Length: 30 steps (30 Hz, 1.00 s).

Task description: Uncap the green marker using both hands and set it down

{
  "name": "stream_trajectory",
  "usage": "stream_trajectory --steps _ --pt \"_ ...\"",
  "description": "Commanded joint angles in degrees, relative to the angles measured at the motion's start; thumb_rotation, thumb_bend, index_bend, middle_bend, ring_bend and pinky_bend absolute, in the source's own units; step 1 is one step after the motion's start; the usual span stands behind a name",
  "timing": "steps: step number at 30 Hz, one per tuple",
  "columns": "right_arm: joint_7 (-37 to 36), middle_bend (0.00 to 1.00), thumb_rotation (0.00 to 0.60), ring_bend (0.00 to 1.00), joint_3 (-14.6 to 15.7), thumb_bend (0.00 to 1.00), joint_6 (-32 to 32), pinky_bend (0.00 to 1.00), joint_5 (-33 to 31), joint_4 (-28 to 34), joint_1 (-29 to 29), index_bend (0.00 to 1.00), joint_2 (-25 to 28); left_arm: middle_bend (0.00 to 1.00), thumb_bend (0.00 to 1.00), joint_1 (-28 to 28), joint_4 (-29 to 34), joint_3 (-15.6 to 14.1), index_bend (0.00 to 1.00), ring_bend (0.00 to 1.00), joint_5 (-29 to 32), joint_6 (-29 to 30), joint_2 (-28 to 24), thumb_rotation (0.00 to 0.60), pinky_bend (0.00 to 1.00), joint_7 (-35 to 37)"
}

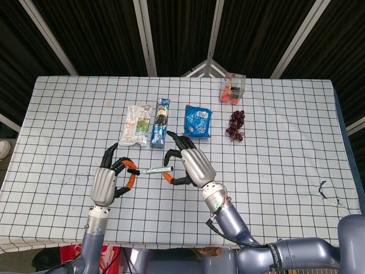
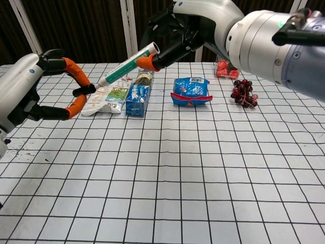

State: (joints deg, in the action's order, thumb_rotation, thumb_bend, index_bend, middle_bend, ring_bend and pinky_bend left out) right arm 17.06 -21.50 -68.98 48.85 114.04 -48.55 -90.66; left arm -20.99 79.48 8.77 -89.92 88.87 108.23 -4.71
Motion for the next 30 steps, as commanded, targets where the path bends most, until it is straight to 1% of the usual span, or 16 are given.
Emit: stream_trajectory --steps 1,6,12,19,21,22,23,24,25,26,27,29,30 --pt "-0.4 0.05 0.600 0.10 -0.1 0.45 -0.2 0.05 0.2 0.0 0.4 0.93 0.5 0.43 0.59 0.6 -0.8 -0.2 0.64 0.00 0.4 0.3 -0.3 0.600 0.08 0.8" --pt "-1.9 0.05 0.600 0.10 0.3 0.45 -0.3 0.05 0.3 -0.4 1.8 0.93 1.9 0.43 0.59 1.8 -3.1 -0.5 0.64 0.00 1.9 0.4 -0.9 0.600 0.08 2.6" --pt "-4.0 0.05 0.600 0.10 1.9 0.45 1.3 0.05 -0.6 -4.0 3.1 0.93 1.8 0.42 0.59 2.6 -6.2 -0.3 0.63 0.00 3.9 -0.6 -1.4 0.600 0.08 4.3" --pt "-8.1 0.05 0.600 0.10 3.8 0.45 5.4 0.05 -2.0 -12.7 3.8 0.93 -0.9 0.39 0.58 2.8 -10.3 1.0 0.58 0.00 6.3 -1.9 -1.0 0.600 0.08 5.1" --pt "-9.1 0.05 0.600 0.10 4.3 0.45 6.6 0.05 -2.3 -15.6 3.9 0.92 -2.1 0.36 0.57 2.8 -11.6 1.3 0.54 0.00 7.1 -2.6 -0.8 0.600 0.07 5.4" --pt "-9.7 0.05 0.600 0.10 4.5 0.45 7.3 0.05 -2.4 -17.0 4.0 0.89 -2.6 0.33 0.55 2.8 -12.2 1.5 0.49 0.00 7.6 -3.1 -0.6 0.600 0.07 5.6" --pt "-10.3 0.05 0.600 0.09 4.7 0.45 8.2 0.04 -2.7 -18.4 4.1 0.82 -3.1 0.28 0.52 2.8 -12.7 1.5 0.41 0.00 8.1 -3.7 -0.5 0.600 0.06 5.8" --pt "-10.7 0.05 0.600 0.08 4.9 0.45 8.9 0.03 -2.8 -19.5 4.1 0.68 -3.5 0.24 0.50 2.8 -13.1 1.4 0.35 0.00 8.4 -4.3 -0.5 0.600 0.05 6.1" --pt "-10.7 0.05 0.600 0.07 5.3 0.45 10.1 0.03 -3.3 -20.3 4.0 0.61 -3.6 0.18 0.48 2.8 -13.2 1.0 0.26 0.00 8.8 -5.4 -0.8 0.600 0.04 6.2" --pt "-10.6 0.05 0.600 0.06 5.5 0.43 10.7 0.02 -3.6 -20.7 4.0 0.48 -3.6 0.12 0.48 2.7 -13.1 0.6 0.18 0.00 8.8 -6.1 -1.1 0.600 0.03 6.4" --pt "-10.0 0.04 0.600 0.06 5.9 0.40 11.6 0.02 -4.3 -21.0 3.8 0.36 -3.4 0.09 0.47 2.6 -12.9 -0.1 0.15 0.00 8.4 -7.0 -1.8 0.600 0.03 6.7" --pt "-8.7 0.04 0.600 0.05 6.1 0.33 12.4 0.02 -5.7 -21.1 3.5 0.21 -3.0 0.02 0.47 2.5 -12.1 -1.1 0.07 0.00 7.6 -7.7 -3.1 0.600 0.02 6.9" --pt "-8.2 0.03 0.600 0.05 6.0 0.30 12.1 0.02 -6.4 -21.0 3.5 0.14 -3.0 0.01 0.47 2.6 -11.6 -1.3 0.05 0.00 7.2 -7.5 -3.6 0.600 0.02 6.9"
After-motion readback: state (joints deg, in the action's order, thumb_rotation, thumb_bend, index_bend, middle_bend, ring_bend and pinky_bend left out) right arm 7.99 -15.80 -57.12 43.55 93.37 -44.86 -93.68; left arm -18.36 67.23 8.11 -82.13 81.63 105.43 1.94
